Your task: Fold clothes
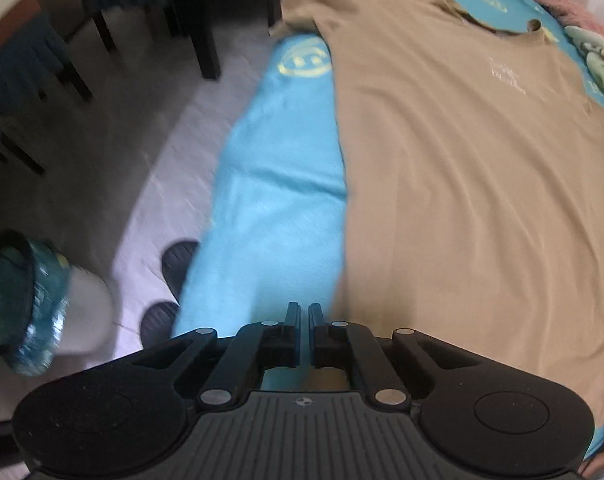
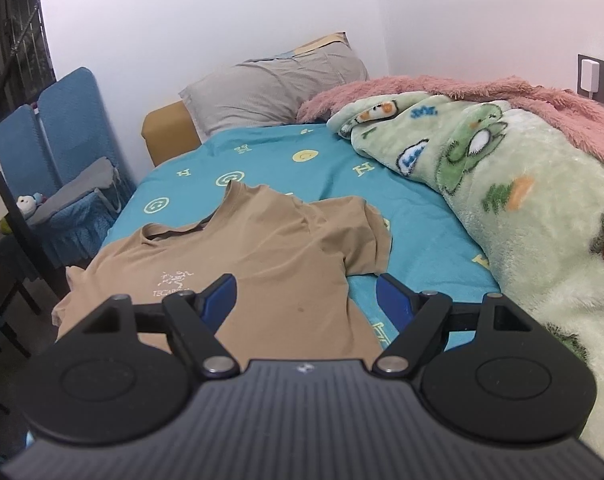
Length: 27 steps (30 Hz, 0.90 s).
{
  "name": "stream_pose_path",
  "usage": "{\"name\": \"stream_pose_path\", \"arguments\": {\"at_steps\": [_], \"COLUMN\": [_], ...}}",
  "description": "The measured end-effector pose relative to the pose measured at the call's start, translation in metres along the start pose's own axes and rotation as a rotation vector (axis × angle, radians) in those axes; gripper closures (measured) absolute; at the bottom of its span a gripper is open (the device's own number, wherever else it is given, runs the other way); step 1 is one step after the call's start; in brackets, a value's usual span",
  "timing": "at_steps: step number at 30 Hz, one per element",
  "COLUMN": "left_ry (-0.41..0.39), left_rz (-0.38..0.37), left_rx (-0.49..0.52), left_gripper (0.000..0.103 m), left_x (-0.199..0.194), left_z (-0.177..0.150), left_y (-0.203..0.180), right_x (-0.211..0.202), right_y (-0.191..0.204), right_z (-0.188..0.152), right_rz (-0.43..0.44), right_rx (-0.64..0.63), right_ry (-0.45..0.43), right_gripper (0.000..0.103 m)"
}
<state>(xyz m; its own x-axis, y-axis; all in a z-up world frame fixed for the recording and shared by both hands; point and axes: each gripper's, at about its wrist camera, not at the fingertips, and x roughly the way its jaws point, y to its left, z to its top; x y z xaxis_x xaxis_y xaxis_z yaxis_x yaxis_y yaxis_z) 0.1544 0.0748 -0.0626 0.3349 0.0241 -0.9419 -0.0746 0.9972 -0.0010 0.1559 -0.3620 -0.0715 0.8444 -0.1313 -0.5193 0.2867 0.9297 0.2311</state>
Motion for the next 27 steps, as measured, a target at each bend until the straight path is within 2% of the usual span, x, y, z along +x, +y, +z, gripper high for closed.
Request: {"name": "stream_pose_path", "arguments": {"at_steps": [1, 3, 7, 9, 10, 14, 17, 19, 23, 25, 27], "left_ry": [-0.039, -0.109, -0.256, -0.338, -0.363, -0.457, -0.463, -0.458, -0.449, -0.434, -0.417], "left_rz": [-0.02, -0.065, -0.14, -0.153, -0.177, -0.279, -0.347, -0.368, -0.326, -0.312, -0.337], "left_rx": [0.001, -0.01, -0.003, 0.002, -0.002, -0.021, -0.035, -0.03, 0.006, 0.003, -0.019], "left_gripper": [0.09, 0.064, 0.048, 0.025, 0.021, 0.013, 0.012, 0.012, 0.012, 0.012, 0.012], "left_x": [-0.009, -0.025, -0.049, -0.056, -0.056, -0.053, -0.024, 0.002, 0.06, 0.076, 0.085], "left_z": [0.001, 0.003, 0.012, 0.02, 0.022, 0.034, 0.038, 0.04, 0.042, 0.046, 0.055], "left_y": [0.0, -0.003, -0.035, -0.062, -0.074, -0.122, -0.14, -0.144, -0.132, -0.123, -0.115], "right_x": [0.0, 0.002, 0.018, 0.032, 0.042, 0.091, 0.131, 0.156, 0.208, 0.226, 0.24], "right_y": [-0.002, -0.011, -0.047, -0.065, -0.074, -0.103, -0.117, -0.12, -0.122, -0.123, -0.123], "right_z": [0.0, 0.002, 0.011, 0.013, 0.013, 0.002, -0.016, -0.025, -0.032, -0.034, -0.035], "right_rz": [0.007, 0.044, 0.164, 0.204, 0.217, 0.297, 0.336, 0.314, 0.256, 0.237, 0.22], "right_rx": [0.016, 0.08, 0.335, 0.475, 0.542, 0.797, 0.965, 1.009, 0.997, 0.981, 0.962], "right_ry": [0.003, 0.017, 0.075, 0.108, 0.128, 0.193, 0.224, 0.226, 0.209, 0.162, 0.11], "right_gripper": [0.025, 0.025, 0.025, 0.023, 0.022, 0.022, 0.022, 0.023, 0.023, 0.023, 0.025]}}
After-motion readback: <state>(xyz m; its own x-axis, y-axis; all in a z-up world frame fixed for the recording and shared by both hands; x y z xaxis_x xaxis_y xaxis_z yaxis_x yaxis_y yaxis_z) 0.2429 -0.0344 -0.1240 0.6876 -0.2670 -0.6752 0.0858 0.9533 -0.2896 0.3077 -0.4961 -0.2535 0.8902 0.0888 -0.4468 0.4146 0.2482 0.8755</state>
